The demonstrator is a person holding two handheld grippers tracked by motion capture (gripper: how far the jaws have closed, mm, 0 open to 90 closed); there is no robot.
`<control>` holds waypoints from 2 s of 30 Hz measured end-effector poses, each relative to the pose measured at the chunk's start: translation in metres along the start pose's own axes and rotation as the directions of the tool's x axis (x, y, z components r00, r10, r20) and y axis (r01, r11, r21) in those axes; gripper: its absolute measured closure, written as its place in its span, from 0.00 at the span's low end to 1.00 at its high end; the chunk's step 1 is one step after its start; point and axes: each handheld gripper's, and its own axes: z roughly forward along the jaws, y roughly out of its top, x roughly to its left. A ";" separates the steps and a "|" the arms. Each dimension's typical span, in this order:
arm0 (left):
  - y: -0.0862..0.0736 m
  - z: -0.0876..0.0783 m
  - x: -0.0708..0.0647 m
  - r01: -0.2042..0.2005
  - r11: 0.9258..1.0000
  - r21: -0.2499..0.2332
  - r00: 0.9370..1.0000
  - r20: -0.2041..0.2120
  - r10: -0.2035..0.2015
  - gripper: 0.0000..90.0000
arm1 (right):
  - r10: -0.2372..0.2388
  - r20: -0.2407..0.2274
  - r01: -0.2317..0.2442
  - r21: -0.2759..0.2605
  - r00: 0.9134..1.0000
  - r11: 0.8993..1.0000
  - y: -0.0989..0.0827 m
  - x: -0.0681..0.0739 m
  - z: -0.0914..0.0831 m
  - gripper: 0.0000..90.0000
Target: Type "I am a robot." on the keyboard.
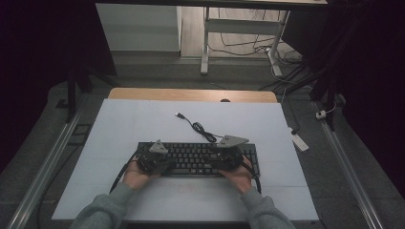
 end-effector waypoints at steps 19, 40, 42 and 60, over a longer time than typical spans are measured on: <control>0.000 -0.003 -0.005 -0.017 0.999 -0.038 1.000 -0.017 0.016 0.99 | -0.005 0.001 0.005 0.007 1.000 1.000 0.000 0.000 0.001 0.59; -0.011 -0.049 0.031 0.150 0.977 -0.150 0.987 -0.029 -0.156 0.40 | -0.008 -0.002 0.008 0.022 1.000 1.000 -0.001 0.001 0.003 0.59; -0.011 -0.050 0.033 0.151 0.977 -0.149 0.987 -0.031 -0.158 0.39 | -0.008 -0.002 0.008 0.023 1.000 1.000 -0.001 0.001 0.004 0.59; -0.013 -0.051 0.035 0.151 0.978 -0.141 0.986 -0.044 -0.159 0.37 | -0.008 -0.003 0.008 0.021 1.000 1.000 -0.002 0.001 0.005 0.59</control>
